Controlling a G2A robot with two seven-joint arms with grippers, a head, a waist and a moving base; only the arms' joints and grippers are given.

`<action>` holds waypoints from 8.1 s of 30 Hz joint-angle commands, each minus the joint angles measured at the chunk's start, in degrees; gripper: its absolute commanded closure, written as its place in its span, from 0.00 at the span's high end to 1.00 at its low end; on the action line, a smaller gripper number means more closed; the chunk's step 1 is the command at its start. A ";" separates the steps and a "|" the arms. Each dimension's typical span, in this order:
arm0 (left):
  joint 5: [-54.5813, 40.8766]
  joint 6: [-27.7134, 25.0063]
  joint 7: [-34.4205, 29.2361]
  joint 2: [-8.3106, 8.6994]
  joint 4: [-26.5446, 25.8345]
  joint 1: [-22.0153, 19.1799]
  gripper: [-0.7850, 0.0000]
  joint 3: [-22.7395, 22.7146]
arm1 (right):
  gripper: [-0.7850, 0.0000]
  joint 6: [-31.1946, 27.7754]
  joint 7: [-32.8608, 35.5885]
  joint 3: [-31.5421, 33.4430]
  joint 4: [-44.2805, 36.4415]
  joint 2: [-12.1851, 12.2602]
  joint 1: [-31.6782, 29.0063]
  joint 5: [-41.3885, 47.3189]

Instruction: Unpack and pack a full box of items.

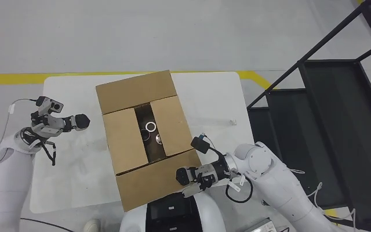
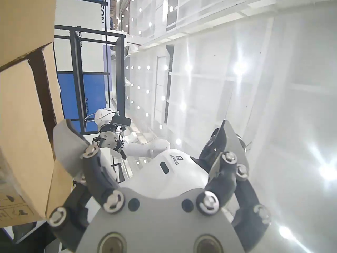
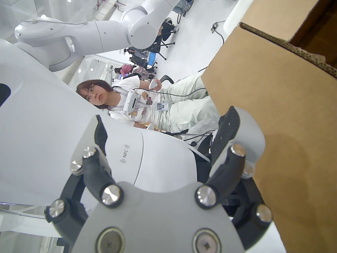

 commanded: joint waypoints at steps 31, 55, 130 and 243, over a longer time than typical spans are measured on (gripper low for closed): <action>0.00 0.00 0.00 0.00 -0.01 0.01 1.00 0.00 | 1.00 19.40 -11.81 -28.45 24.23 -11.38 36.95 -5.56; -5.04 0.72 0.50 0.28 -6.26 3.00 1.00 -3.90 | 1.00 7.10 -9.69 -34.44 30.99 -19.98 41.37 8.00; 27.96 12.04 23.72 -4.39 -15.95 -13.51 1.00 26.63 | 1.00 17.81 -10.45 12.40 -9.80 -8.92 -5.85 -17.45; 20.63 -12.90 24.39 -1.24 -15.18 9.90 1.00 -17.09 | 1.00 42.90 -13.22 -29.48 3.21 -12.91 31.06 -79.02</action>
